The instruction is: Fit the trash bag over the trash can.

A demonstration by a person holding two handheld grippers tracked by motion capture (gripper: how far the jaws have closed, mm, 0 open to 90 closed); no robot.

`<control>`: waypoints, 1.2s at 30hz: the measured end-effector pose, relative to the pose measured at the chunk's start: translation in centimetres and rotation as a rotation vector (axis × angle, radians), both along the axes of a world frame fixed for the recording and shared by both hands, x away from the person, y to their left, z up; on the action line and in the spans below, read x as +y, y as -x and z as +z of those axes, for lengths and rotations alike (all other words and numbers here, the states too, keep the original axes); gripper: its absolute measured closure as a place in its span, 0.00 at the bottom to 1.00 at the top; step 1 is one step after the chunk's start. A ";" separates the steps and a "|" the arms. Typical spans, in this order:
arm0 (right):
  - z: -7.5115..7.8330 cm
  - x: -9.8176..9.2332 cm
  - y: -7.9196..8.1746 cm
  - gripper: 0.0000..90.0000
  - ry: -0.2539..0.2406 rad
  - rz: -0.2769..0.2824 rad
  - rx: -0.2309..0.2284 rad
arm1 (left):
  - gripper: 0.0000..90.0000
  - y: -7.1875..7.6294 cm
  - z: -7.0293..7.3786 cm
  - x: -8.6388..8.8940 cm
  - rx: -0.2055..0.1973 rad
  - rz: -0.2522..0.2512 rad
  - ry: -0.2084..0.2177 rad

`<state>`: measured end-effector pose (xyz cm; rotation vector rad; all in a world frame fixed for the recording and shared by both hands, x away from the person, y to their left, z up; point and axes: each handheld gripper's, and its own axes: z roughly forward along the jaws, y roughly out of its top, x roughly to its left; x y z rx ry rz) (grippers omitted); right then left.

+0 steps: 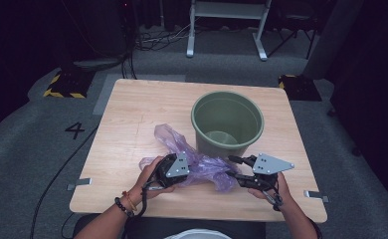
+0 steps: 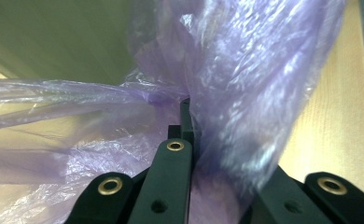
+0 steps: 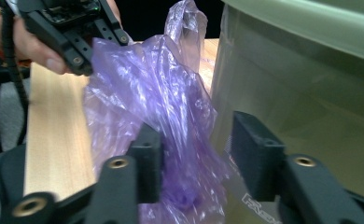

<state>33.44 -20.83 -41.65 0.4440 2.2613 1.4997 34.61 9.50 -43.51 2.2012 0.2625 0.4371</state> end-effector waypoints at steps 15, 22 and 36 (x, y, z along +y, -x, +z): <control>0.6 -3.9 1.5 0.42 -0.008 -0.017 -0.008 | 1.00 0.8 2.7 2.2 -0.059 0.046 0.094; 0.2 -4.9 0.9 0.38 -0.013 -0.068 0.005 | 1.00 1.0 4.0 3.7 -0.096 0.095 0.136; -1.9 -6.3 -1.2 0.35 0.035 -0.166 0.070 | 1.00 0.1 5.5 5.8 -0.114 0.183 0.286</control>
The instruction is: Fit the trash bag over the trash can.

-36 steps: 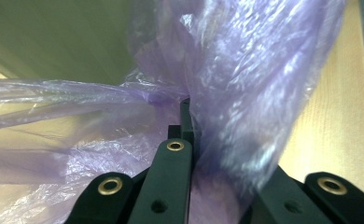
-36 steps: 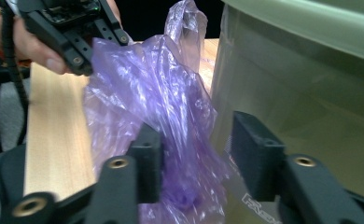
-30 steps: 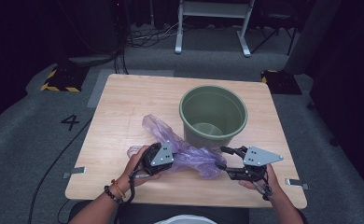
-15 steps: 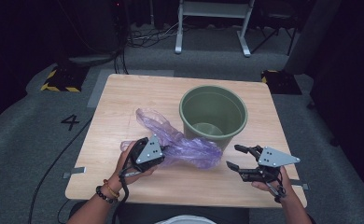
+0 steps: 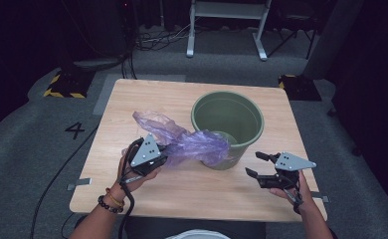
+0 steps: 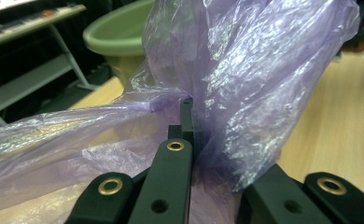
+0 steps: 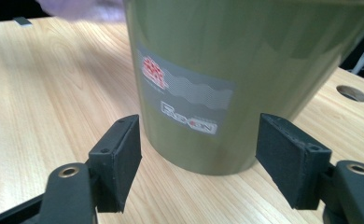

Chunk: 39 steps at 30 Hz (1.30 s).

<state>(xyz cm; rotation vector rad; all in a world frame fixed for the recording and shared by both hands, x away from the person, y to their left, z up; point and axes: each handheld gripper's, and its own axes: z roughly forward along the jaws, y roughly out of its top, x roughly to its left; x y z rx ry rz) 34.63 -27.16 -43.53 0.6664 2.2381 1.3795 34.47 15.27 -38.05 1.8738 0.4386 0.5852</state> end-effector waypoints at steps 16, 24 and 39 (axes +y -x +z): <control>0.6 -0.5 -0.4 0.35 -0.021 -0.033 -0.010 | 1.00 -1.4 3.6 -0.3 -0.068 0.075 0.014; 1.5 -0.5 -0.4 0.36 -0.040 -0.030 -0.027 | 1.00 -2.2 5.9 0.4 -0.105 0.134 0.013; 1.6 -0.3 -0.6 0.36 -0.041 -0.028 -0.022 | 1.00 -3.4 7.6 1.3 -0.103 0.220 0.078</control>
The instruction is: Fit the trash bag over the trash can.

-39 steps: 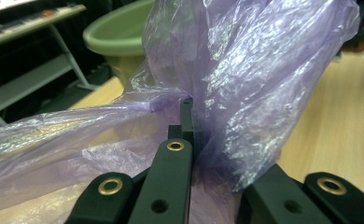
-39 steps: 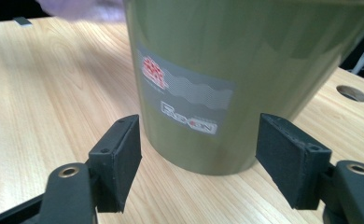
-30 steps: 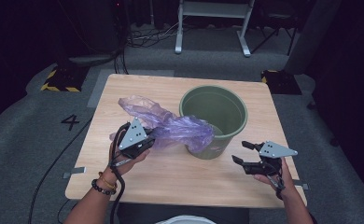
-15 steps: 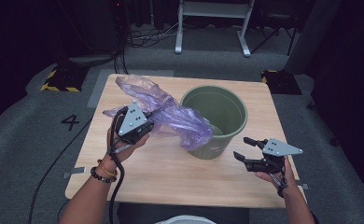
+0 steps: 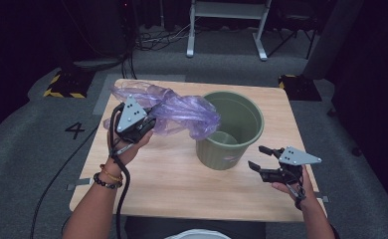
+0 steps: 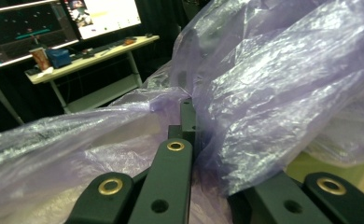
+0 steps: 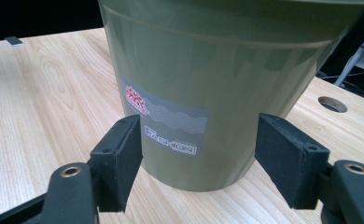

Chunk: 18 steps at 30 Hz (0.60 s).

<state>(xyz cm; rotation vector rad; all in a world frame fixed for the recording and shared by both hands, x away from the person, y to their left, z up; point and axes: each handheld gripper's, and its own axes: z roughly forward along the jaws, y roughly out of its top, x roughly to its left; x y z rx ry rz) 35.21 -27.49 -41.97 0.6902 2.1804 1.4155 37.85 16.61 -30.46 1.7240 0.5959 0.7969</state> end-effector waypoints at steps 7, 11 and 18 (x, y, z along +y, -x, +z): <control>0.6 -0.2 0.1 0.36 -0.016 -0.001 -0.011 | 1.00 0.1 -0.1 -4.2 -0.033 -0.044 -0.111; 1.6 -0.6 0.3 0.36 -0.042 -0.001 -0.032 | 1.00 0.0 -0.6 -6.8 -0.040 -0.051 -0.163; 4.1 -1.3 0.6 0.37 -0.087 -0.004 -0.089 | 1.00 -0.4 -1.2 -10.2 -0.072 -0.022 -0.248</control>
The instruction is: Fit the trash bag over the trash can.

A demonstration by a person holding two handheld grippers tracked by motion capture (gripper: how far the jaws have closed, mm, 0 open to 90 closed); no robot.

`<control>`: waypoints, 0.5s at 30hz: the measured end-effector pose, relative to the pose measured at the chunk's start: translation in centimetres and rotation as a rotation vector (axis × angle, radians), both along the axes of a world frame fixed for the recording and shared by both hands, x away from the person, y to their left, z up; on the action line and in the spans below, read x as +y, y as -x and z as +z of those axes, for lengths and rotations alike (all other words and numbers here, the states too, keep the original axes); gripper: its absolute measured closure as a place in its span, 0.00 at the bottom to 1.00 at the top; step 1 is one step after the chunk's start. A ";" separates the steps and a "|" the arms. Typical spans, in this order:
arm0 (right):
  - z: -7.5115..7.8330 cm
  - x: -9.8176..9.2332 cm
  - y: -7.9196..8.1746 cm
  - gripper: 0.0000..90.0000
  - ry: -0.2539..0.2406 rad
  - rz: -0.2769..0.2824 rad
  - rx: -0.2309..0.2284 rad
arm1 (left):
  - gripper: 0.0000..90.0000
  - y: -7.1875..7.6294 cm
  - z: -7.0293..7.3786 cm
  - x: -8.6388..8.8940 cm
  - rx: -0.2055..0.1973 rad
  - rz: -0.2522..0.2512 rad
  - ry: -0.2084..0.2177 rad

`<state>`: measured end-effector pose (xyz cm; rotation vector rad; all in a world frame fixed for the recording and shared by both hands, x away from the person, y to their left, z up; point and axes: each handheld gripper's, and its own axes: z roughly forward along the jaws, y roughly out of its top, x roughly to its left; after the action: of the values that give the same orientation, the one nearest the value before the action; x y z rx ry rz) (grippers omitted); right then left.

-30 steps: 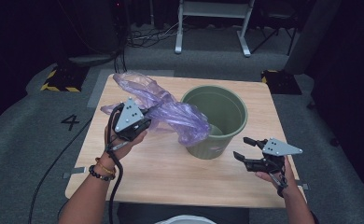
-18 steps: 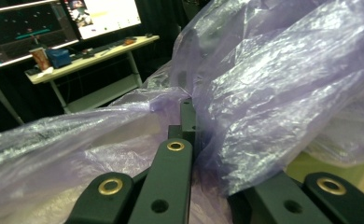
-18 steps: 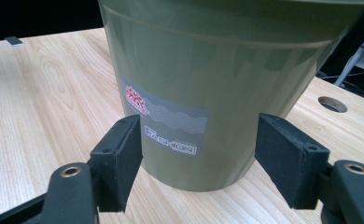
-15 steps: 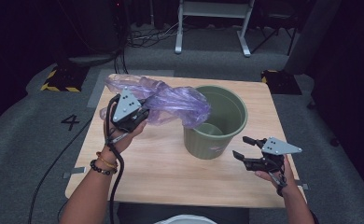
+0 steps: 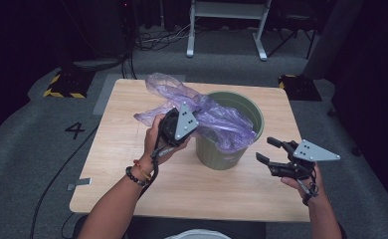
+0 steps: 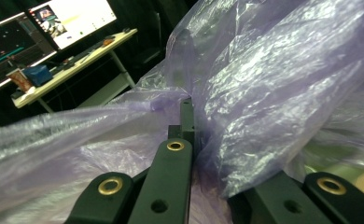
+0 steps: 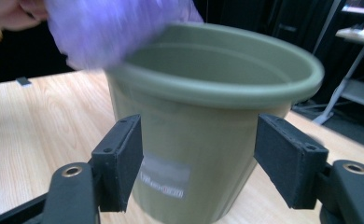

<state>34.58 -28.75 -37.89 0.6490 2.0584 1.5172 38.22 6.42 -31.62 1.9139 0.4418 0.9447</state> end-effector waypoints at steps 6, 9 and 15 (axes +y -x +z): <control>2.5 -0.1 0.7 0.37 -0.022 0.015 -0.062 | 1.00 -1.3 0.0 -0.7 0.034 0.032 0.010; 3.7 0.3 0.9 0.37 -0.034 0.036 -0.087 | 1.00 -1.5 -0.2 -1.0 0.046 0.026 -0.001; 5.6 2.2 0.6 0.37 -0.024 0.061 -0.110 | 1.00 -1.5 -0.5 -1.5 0.063 -0.004 -0.009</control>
<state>33.98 -26.60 -32.34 0.5049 1.9969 1.5775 39.68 4.94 -32.15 1.9562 0.4706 0.8869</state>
